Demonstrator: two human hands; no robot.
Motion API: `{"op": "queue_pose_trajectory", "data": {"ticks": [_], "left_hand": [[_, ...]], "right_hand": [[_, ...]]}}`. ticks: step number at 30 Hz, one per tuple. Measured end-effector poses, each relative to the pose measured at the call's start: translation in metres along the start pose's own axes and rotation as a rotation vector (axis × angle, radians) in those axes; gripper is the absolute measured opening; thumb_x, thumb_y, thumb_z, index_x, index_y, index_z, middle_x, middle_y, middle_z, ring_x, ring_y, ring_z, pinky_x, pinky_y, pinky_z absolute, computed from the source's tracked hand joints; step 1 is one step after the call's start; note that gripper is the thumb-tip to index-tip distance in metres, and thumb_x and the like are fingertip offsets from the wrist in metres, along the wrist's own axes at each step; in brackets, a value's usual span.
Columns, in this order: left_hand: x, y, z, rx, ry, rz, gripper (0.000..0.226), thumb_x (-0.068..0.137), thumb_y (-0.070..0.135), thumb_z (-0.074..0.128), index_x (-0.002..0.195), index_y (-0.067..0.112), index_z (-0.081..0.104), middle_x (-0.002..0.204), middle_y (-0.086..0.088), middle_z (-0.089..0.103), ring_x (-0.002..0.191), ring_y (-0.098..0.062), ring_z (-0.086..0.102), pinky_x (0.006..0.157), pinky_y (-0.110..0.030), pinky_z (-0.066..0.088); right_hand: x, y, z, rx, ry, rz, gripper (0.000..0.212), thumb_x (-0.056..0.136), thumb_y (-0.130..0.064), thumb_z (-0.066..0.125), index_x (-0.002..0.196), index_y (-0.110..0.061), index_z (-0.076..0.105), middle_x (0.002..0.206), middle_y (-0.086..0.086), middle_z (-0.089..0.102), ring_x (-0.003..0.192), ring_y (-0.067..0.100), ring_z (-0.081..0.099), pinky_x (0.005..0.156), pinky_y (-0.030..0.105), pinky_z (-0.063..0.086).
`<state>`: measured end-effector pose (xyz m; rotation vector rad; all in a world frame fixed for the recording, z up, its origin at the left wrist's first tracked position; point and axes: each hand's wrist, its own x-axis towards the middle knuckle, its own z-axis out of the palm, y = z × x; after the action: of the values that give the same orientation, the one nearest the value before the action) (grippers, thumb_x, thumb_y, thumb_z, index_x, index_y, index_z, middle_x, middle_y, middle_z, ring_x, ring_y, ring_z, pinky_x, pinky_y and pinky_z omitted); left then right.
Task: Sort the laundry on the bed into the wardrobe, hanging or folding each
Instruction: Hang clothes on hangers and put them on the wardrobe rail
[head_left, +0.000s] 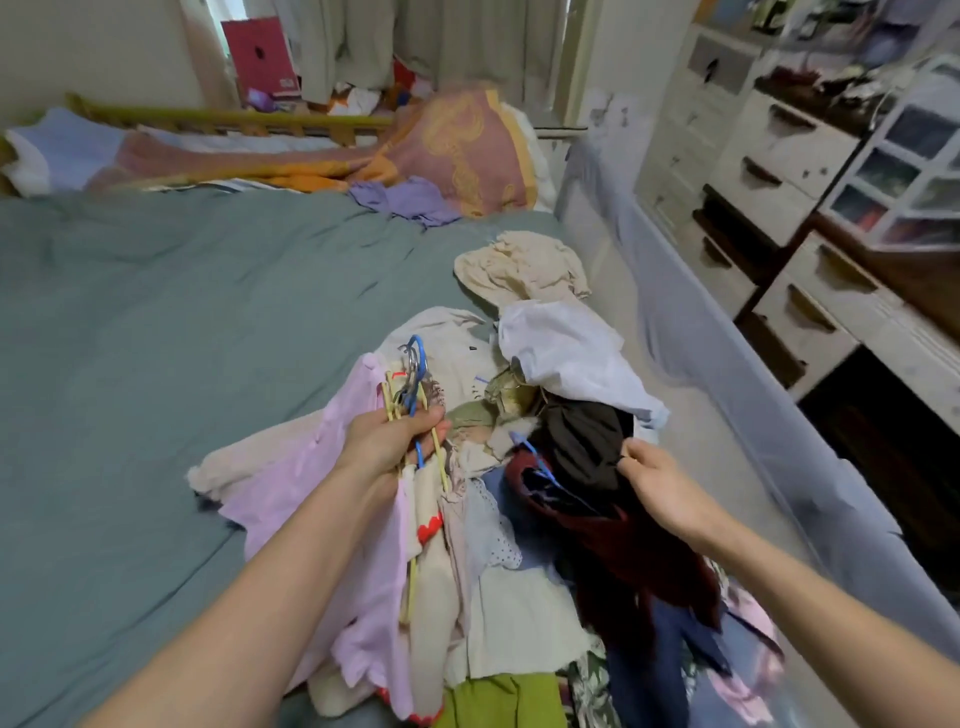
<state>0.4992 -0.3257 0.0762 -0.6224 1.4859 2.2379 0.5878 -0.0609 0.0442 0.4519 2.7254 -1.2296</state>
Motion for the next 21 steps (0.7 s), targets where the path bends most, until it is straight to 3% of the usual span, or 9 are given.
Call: {"op": "queue_pose_trajectory", "data": {"ticks": [3, 6, 9, 11, 13, 15, 18, 21], "left_hand": [[-0.020, -0.014, 0.006, 0.035, -0.044, -0.018, 0.013, 0.084, -0.014, 0.061, 0.093, -0.006, 0.058, 0.074, -0.016, 0.069, 0.054, -0.016, 0.069, 0.058, -0.024, 0.059], [-0.032, -0.030, 0.000, 0.067, -0.062, -0.034, 0.025, 0.085, -0.015, 0.059, 0.107, -0.006, 0.055, 0.082, -0.020, 0.066, 0.053, -0.016, 0.069, 0.056, -0.024, 0.059], [-0.035, -0.039, -0.010, 0.100, -0.071, -0.049, 0.025, 0.085, -0.014, 0.060, 0.108, -0.008, 0.056, 0.089, -0.021, 0.067, 0.059, -0.017, 0.070, 0.057, -0.023, 0.059], [-0.035, -0.043, -0.016, 0.086, -0.060, -0.046, 0.019, 0.085, -0.014, 0.060, 0.101, -0.005, 0.056, 0.088, -0.019, 0.067, 0.061, -0.017, 0.071, 0.057, -0.023, 0.058], [-0.035, -0.050, -0.022, 0.077, -0.051, -0.034, 0.015, 0.085, -0.013, 0.061, 0.093, -0.001, 0.055, 0.088, -0.018, 0.067, 0.063, -0.017, 0.071, 0.055, -0.021, 0.057], [-0.037, -0.062, -0.028, 0.096, -0.052, -0.032, 0.013, 0.085, -0.012, 0.061, 0.089, 0.000, 0.055, 0.090, -0.017, 0.068, 0.064, -0.016, 0.071, 0.057, -0.020, 0.056], [-0.044, -0.087, -0.034, 0.152, -0.066, -0.068, 0.008, 0.085, -0.011, 0.061, 0.089, -0.003, 0.059, 0.086, -0.015, 0.069, 0.063, -0.015, 0.070, 0.060, -0.021, 0.058], [-0.044, -0.110, -0.035, 0.173, -0.072, -0.093, 0.009, 0.086, -0.012, 0.059, 0.085, -0.002, 0.058, 0.080, -0.014, 0.071, 0.062, -0.015, 0.070, 0.062, -0.022, 0.059]], "right_hand": [[-0.053, 0.033, 0.023, -0.184, -0.141, 0.065, 0.031, 0.096, -0.014, 0.043, 0.068, -0.014, 0.030, 0.067, 0.001, 0.037, 0.067, 0.017, 0.039, 0.063, 0.035, 0.023], [-0.096, 0.083, 0.052, -0.404, -0.357, 0.195, 0.033, 0.096, -0.015, 0.042, 0.068, -0.020, 0.025, 0.071, -0.006, 0.036, 0.083, 0.016, 0.041, 0.065, 0.031, 0.023], [-0.114, 0.103, 0.059, -0.535, -0.538, 0.252, 0.029, 0.090, -0.012, 0.045, 0.067, -0.022, 0.030, 0.095, 0.009, 0.061, 0.089, 0.021, 0.052, 0.063, 0.027, 0.030], [-0.107, 0.100, 0.056, -0.572, -0.477, 0.229, 0.022, 0.090, -0.012, 0.045, 0.069, -0.017, 0.039, 0.110, 0.019, 0.064, 0.099, 0.031, 0.060, 0.068, 0.029, 0.035], [-0.095, 0.098, 0.057, -0.528, -0.349, 0.156, 0.011, 0.089, -0.009, 0.046, 0.079, -0.016, 0.048, 0.105, 0.016, 0.066, 0.099, 0.032, 0.061, 0.074, 0.031, 0.040], [-0.088, 0.097, 0.070, -0.423, -0.295, 0.079, 0.015, 0.084, -0.004, 0.050, 0.081, -0.019, 0.053, 0.093, 0.008, 0.068, 0.093, 0.027, 0.063, 0.074, 0.027, 0.040], [-0.094, 0.103, 0.107, -0.361, -0.438, 0.009, 0.021, 0.082, 0.003, 0.052, 0.086, -0.013, 0.065, 0.091, 0.006, 0.069, 0.090, 0.021, 0.063, 0.071, 0.018, 0.037], [-0.107, 0.124, 0.153, -0.465, -0.567, 0.046, 0.029, 0.081, 0.004, 0.049, 0.103, -0.004, 0.067, 0.108, 0.014, 0.068, 0.103, 0.028, 0.061, 0.081, 0.024, 0.042]]}}
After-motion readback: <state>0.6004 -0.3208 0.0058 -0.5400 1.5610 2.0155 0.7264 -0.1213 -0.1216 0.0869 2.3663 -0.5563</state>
